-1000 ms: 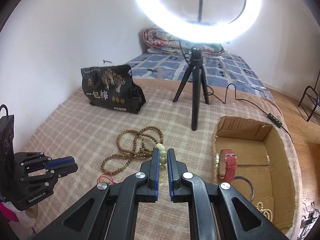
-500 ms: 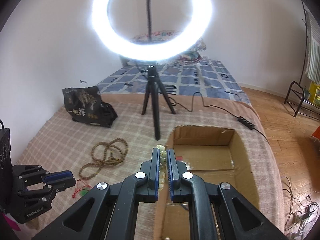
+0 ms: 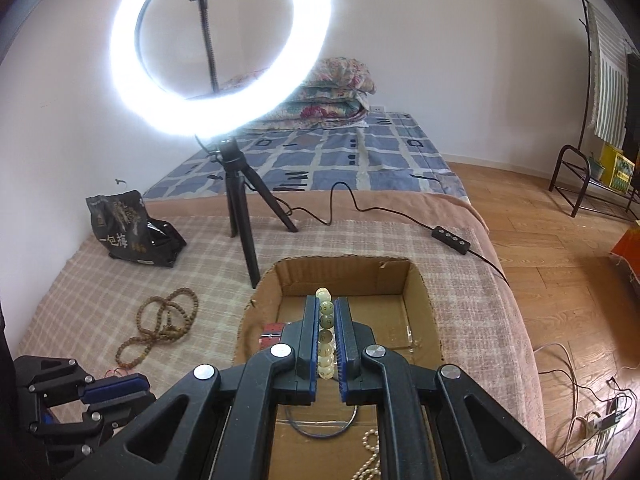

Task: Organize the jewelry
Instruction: 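Lift and carry the earring and bracelet with both tools over the box, then open the right tool dropping the bracelet while the left tool releases the earring into the box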

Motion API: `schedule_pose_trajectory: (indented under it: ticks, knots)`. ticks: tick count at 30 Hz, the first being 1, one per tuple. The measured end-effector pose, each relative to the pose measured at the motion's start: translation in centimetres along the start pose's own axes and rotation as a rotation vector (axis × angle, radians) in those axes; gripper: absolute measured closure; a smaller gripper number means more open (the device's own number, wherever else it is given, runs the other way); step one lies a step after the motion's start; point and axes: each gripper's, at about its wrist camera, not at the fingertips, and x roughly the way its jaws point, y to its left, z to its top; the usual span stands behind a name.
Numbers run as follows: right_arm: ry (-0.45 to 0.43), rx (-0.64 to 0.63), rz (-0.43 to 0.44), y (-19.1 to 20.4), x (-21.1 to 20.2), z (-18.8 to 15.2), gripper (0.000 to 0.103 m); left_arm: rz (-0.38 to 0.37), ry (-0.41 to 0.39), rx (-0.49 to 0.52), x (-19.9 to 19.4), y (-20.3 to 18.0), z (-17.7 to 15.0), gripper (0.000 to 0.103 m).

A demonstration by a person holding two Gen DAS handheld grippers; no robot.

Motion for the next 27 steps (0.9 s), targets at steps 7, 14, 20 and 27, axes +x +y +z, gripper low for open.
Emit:
schedule_pose_trajectory:
  ticks: [7, 14, 20, 27]
  knots:
    - [0.019, 0.02, -0.006, -1.6, 1.5, 0.1, 0.098, -0.028, 0.004, 0.016, 1.8, -2.0, 1.0, 0.094]
    - [0.043, 0.033, -0.005, -2.6, 2.8, -0.2, 0.098, -0.043, 0.015, 0.034, 2.9, -3.2, 1.1, 0.094]
    - [0.058, 0.043, 0.002, -3.1, 3.3, -0.6, 0.098, -0.052, 0.028, 0.046, 3.6, -4.0, 1.0, 0.094]
    - [0.06, 0.051, 0.0, -3.2, 3.4, -0.8, 0.078, -0.051, 0.04, 0.059, 3.9, -4.7, 0.9, 0.094]
